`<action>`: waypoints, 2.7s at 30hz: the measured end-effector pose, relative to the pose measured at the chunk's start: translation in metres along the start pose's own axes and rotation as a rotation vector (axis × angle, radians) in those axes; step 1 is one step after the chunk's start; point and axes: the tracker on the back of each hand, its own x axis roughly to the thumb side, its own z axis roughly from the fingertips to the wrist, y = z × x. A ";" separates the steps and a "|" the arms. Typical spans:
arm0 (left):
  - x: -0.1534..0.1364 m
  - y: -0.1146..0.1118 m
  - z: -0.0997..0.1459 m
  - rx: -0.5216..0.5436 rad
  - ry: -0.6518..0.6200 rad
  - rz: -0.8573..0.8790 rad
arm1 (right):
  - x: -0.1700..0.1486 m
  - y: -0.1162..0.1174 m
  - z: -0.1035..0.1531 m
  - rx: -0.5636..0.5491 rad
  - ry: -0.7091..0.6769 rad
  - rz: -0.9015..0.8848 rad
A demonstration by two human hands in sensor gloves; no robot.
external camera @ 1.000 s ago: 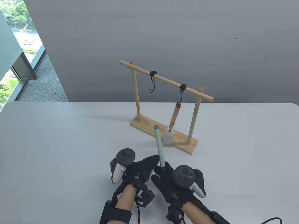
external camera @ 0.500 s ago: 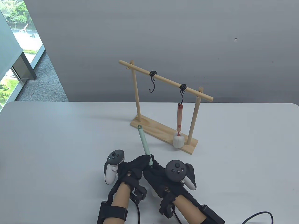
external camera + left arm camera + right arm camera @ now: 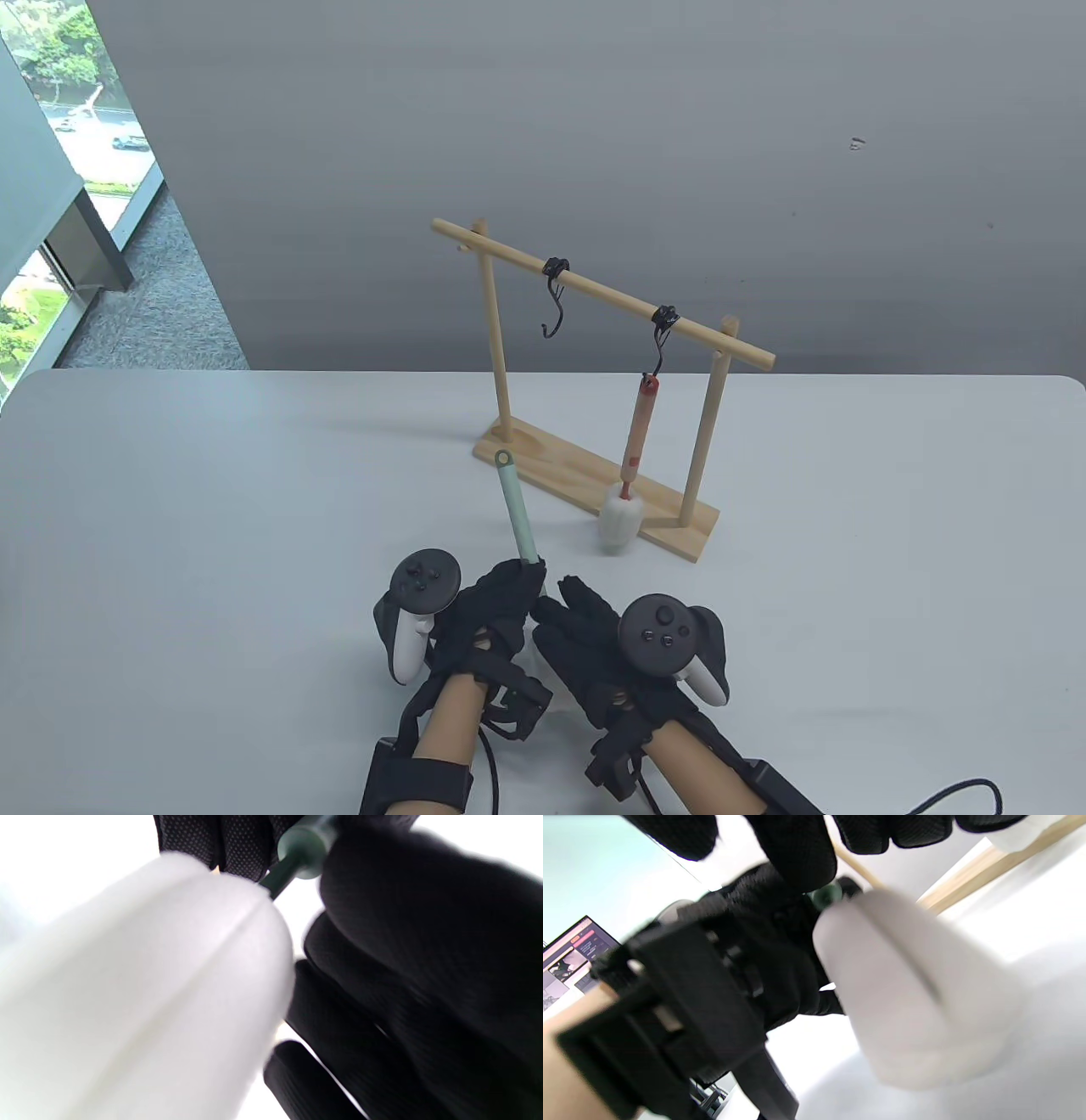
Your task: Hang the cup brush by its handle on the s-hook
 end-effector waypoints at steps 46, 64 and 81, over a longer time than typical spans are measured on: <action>0.115 0.026 -0.072 0.049 -0.023 -0.247 | -0.064 -0.054 0.048 -0.142 0.160 -0.216; 0.081 0.021 -0.051 0.094 0.037 -0.328 | -0.057 -0.067 0.051 -0.170 0.161 -0.116; 0.061 -0.004 0.038 0.140 -0.130 -0.814 | -0.062 -0.109 0.080 -0.371 0.297 0.364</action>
